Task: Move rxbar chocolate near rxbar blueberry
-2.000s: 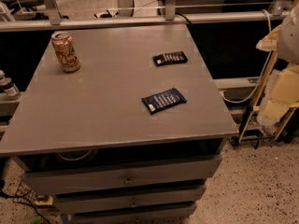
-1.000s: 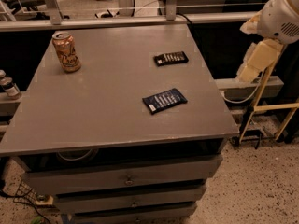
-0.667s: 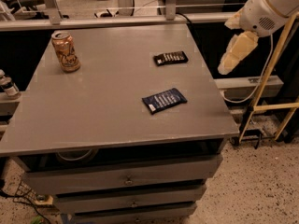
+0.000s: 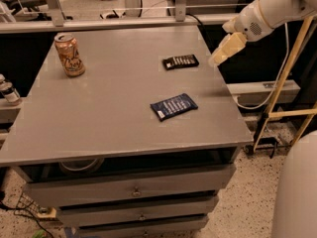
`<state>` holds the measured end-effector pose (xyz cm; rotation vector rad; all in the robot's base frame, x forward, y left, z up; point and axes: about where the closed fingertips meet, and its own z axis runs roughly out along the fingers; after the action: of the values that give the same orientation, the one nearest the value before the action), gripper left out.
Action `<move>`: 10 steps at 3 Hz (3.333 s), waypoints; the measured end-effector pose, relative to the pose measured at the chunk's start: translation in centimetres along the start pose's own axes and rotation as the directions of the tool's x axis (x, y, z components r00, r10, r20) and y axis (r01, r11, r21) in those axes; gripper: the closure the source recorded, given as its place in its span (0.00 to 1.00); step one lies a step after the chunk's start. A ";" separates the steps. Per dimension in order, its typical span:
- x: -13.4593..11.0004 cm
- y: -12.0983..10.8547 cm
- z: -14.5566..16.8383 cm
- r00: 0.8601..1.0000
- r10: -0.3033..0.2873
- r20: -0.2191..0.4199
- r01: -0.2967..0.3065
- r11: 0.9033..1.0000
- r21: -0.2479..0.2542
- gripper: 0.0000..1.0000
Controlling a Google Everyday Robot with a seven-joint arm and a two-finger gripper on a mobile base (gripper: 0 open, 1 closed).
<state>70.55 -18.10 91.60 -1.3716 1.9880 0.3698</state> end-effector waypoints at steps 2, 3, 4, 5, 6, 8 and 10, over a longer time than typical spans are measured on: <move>-0.5 -0.3 2.4 0.999 -0.010 -0.031 0.010 1.000 0.000 0.00; -1.1 -0.6 5.7 0.999 0.004 -0.041 -0.004 1.000 0.002 0.00; -1.3 -0.9 8.9 0.999 0.026 -0.027 -0.026 1.000 -0.011 0.00; -0.7 -1.4 11.4 0.997 0.077 -0.002 -0.077 0.997 -0.028 0.00; -0.2 -1.7 13.1 0.993 0.116 0.008 -0.115 0.992 -0.045 0.12; -0.2 -1.9 13.8 0.991 0.135 0.014 -0.134 0.989 -0.057 0.59; -0.7 -1.9 13.3 0.991 0.134 0.014 -0.133 0.989 -0.058 1.00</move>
Offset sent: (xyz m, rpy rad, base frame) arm 0.0397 0.0522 -0.0413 -0.1116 0.0114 -0.0010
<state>77.40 -10.69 82.66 -1.2679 2.0745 0.5014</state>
